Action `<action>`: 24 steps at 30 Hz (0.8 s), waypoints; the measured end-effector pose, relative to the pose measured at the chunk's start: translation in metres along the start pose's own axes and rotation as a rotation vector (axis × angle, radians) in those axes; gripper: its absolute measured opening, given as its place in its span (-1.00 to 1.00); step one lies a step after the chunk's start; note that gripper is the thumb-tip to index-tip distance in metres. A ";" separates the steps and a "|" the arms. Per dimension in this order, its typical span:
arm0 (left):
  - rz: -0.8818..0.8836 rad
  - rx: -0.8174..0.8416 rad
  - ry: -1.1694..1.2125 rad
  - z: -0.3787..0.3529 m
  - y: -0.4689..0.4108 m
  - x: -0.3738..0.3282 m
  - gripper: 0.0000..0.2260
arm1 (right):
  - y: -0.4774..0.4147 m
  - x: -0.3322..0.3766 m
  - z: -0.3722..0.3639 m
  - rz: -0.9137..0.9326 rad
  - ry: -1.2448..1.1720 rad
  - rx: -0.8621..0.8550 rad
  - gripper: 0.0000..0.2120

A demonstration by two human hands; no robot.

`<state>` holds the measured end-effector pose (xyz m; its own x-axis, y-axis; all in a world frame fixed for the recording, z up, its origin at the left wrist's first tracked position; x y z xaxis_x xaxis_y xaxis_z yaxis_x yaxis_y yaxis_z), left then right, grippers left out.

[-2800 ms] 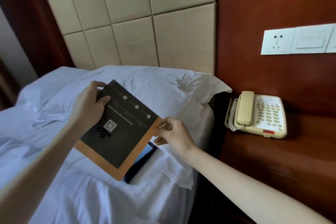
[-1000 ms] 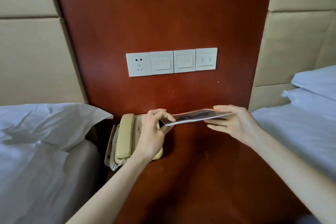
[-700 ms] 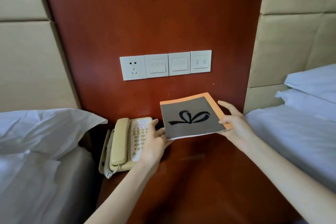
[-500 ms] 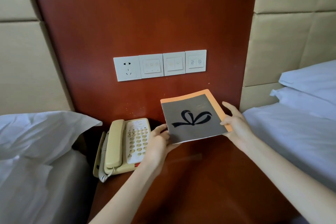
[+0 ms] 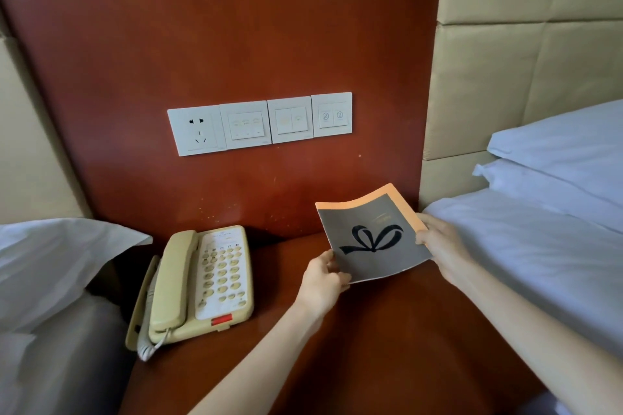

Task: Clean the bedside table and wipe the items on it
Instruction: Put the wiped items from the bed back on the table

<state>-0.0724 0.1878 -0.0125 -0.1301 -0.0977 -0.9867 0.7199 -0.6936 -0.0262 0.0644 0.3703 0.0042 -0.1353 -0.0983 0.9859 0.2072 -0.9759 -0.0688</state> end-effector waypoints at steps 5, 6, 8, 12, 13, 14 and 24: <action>-0.034 -0.049 -0.136 -0.021 -0.006 0.005 -0.41 | -0.014 -0.013 0.009 0.037 0.065 -0.065 -0.56; -0.046 -0.053 -0.167 -0.023 -0.007 0.005 -0.39 | -0.017 -0.015 0.010 0.037 0.077 -0.075 -0.56; -0.073 -0.047 -0.212 -0.028 -0.010 0.008 -0.37 | -0.022 -0.020 0.012 0.040 0.106 -0.079 -0.56; -0.130 -0.034 -0.275 -0.034 -0.013 0.013 -0.46 | -0.032 -0.028 0.010 0.039 0.174 -0.063 -0.60; -0.147 -0.035 -0.299 -0.035 -0.013 0.014 -0.49 | -0.034 -0.031 0.010 0.033 0.190 -0.064 -0.62; -0.166 -0.036 -0.326 -0.037 -0.013 0.014 -0.52 | -0.035 -0.033 0.011 0.027 0.202 -0.071 -0.63; -0.288 -0.135 -0.518 -0.040 -0.009 0.019 -0.62 | -0.041 -0.043 0.007 0.054 0.283 -0.044 -0.72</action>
<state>-0.0547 0.2207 -0.0376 -0.6233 -0.2779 -0.7309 0.6822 -0.6501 -0.3346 0.0686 0.4157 -0.0348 -0.3916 -0.1950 0.8993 0.1799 -0.9746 -0.1330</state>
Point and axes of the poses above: each hand's wrist, its own y-axis away from the middle knuckle, its own z-axis out of the back of the hand, x = y × z, the point moved 3 cm from there along -y, towards the middle knuckle, and after that the axes turned 14 degrees about -x, right-handed, at the moved point
